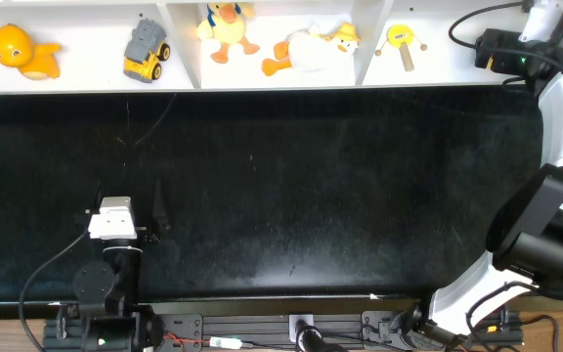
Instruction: Store Toys
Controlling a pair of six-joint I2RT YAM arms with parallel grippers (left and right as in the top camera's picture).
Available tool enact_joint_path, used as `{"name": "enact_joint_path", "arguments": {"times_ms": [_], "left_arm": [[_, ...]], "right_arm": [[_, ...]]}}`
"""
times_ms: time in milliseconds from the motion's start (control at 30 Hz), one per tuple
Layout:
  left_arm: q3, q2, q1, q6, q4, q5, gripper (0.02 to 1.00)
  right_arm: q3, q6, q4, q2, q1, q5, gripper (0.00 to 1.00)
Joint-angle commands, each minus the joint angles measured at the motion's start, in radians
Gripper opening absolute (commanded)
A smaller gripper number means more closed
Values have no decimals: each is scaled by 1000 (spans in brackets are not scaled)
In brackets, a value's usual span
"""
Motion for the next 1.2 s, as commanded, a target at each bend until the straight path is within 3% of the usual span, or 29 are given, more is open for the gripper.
{"name": "enact_joint_path", "arguments": {"times_ms": [33, 167, 433, 600, 867, 1200], "left_arm": [[-2, -10, -3, -22, 0, 10, 998], [-2, -10, -3, -22, 0, 10, 998], [-2, -10, -3, -22, 0, 10, 998], [-2, -10, -3, -22, 0, 10, 998], [-2, -10, -3, -22, 0, 10, 998], [-2, -10, -3, -22, 0, 10, 998]], "right_arm": [[26, 11, -69, -26, -2, 100, 993], [-73, 11, -87, -120, 8, 203, 996], [-528, 11, 66, -393, 14, 204, 998], [-864, 11, 286, -566, 36, 204, 996], [-1244, 16, 635, -909, 271, 208, 996], [-1603, 56, 703, -1506, 352, 214, 996]]}}
